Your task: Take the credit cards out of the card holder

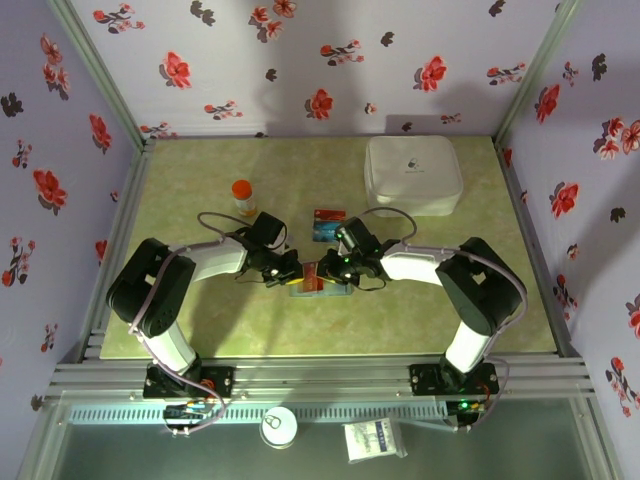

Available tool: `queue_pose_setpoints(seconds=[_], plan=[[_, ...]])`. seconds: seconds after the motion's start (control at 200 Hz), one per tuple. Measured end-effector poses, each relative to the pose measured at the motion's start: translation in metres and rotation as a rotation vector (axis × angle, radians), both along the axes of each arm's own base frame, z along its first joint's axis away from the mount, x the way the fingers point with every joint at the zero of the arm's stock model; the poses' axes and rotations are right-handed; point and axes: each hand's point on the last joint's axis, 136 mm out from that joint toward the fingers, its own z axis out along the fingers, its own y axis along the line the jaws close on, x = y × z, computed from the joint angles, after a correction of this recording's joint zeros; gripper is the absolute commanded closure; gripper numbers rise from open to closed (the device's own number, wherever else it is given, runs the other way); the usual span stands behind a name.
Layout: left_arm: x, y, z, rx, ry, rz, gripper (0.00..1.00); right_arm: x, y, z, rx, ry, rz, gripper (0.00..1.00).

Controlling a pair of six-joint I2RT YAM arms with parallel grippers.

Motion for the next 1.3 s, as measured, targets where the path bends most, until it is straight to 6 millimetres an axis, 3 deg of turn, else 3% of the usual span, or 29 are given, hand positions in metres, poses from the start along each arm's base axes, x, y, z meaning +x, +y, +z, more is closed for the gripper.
queue_pose_setpoints(seconds=[0.74,1.15,1.3], plan=[[0.002,-0.001,0.0,0.004,0.004,-0.003,1.0,0.0,-0.006,-0.002,-0.005,0.003,-0.01,0.9],[0.002,-0.001,0.0,0.004,0.004,-0.003,1.0,0.004,-0.04,0.019,-0.067,-0.053,-0.044,0.91],[0.002,-0.001,0.0,0.004,0.003,-0.003,1.0,-0.001,-0.047,0.017,-0.11,-0.048,-0.029,0.91]])
